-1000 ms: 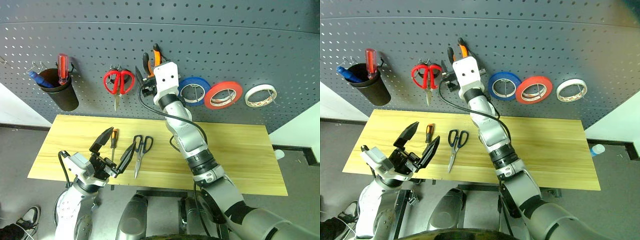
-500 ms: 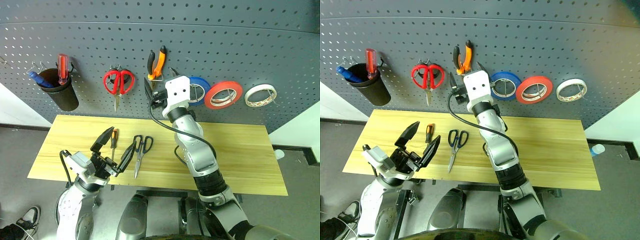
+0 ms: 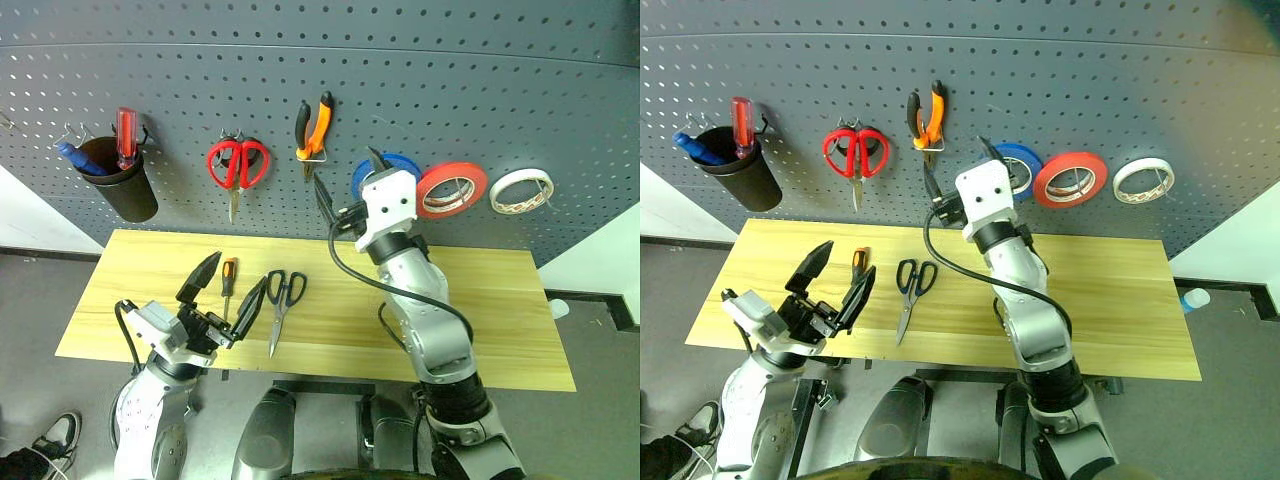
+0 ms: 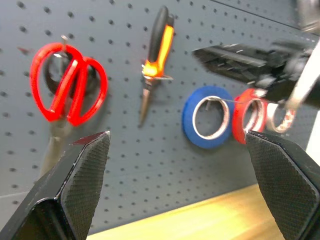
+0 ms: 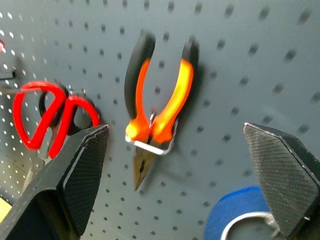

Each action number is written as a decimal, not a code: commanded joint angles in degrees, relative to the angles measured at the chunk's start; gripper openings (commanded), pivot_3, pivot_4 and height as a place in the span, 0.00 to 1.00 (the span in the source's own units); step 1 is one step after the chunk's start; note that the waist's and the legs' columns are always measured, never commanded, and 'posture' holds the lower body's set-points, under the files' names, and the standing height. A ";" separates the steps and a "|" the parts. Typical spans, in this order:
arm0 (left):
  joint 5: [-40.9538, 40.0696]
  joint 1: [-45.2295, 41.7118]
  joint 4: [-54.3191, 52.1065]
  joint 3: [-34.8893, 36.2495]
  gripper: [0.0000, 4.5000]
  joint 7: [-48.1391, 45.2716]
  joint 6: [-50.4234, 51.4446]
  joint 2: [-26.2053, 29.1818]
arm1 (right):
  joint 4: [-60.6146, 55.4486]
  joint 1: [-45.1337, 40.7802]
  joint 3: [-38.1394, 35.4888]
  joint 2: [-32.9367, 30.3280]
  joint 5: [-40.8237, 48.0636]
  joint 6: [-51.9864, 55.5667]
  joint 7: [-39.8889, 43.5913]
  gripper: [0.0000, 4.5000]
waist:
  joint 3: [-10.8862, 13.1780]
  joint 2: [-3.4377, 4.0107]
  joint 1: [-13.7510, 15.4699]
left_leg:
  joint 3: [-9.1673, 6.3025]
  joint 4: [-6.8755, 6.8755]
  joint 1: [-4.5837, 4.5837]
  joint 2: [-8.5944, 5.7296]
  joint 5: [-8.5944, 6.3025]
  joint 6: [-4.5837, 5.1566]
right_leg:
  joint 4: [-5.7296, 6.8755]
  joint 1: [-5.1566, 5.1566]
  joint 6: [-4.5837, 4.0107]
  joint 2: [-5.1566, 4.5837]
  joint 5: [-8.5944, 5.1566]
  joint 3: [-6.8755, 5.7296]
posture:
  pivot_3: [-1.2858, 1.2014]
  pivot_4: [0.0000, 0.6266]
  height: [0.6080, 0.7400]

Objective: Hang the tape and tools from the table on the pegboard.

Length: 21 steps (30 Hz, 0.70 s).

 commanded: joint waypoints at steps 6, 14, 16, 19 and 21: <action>7.91 1.39 0.53 1.13 1.00 9.27 1.50 -1.79 | -13.95 5.30 -4.65 -6.81 8.09 7.65 8.95 1.00 | -0.03 -0.04 0.10 | 0.00 0.00 0.00 -0.01 0.00 0.00 | -0.10 0.07 0.02 -0.02 0.01 0.00 | 0.66 0.24 0.55; 13.20 -0.62 0.22 -1.53 1.00 16.54 14.74 -0.87 | -16.11 14.52 -2.64 -14.83 16.13 12.11 19.08 1.00 | -0.08 -0.07 0.06 | -0.01 0.02 0.07 -0.01 0.00 0.00 | -0.12 0.19 0.02 -0.01 0.01 0.00 | 0.66 0.22 0.55; 16.04 -1.14 0.33 -2.41 1.00 18.55 18.70 -0.31 | -15.08 14.56 -2.34 -15.19 15.84 11.51 18.77 1.00 | -0.09 -0.08 -0.06 | -0.01 0.02 0.13 -0.01 0.00 0.01 | -0.12 0.24 0.02 0.00 0.01 0.00 | 0.66 0.22 0.55; 18.44 -2.01 -0.05 -4.13 1.00 20.79 25.74 0.42 | -14.06 14.41 -1.95 -15.40 15.38 10.90 18.40 1.00 | -0.10 -0.08 0.01 | -0.01 0.02 0.26 -0.01 0.01 0.01 | -0.12 0.37 0.04 0.00 0.02 0.00 | 0.66 0.21 0.55; 18.72 -2.97 -0.13 -4.67 1.00 21.87 28.02 -0.06 | -13.47 14.17 -1.78 -15.32 15.11 10.62 18.09 1.00 | -0.10 -0.09 0.07 | -0.01 0.02 0.28 -0.01 0.01 0.00 | -0.12 0.40 0.14 0.00 0.08 0.00 | 0.66 0.21 0.55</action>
